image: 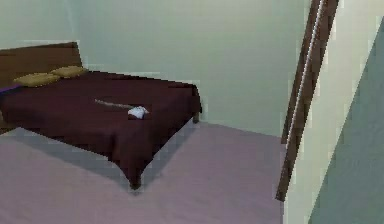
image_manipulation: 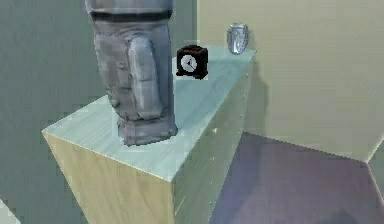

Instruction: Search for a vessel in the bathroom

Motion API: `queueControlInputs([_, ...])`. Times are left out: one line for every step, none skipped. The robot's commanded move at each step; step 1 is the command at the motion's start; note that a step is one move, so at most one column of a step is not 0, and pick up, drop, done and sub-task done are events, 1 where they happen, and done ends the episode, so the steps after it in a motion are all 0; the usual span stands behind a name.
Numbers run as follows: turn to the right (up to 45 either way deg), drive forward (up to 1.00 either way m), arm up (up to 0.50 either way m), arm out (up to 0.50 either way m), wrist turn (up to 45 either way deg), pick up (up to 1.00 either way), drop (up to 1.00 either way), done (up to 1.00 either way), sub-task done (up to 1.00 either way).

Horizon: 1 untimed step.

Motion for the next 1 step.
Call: queueControlInputs([-18.0, 0.0, 0.0, 0.0, 0.0, 0.0, 0.0, 0.0, 0.0])
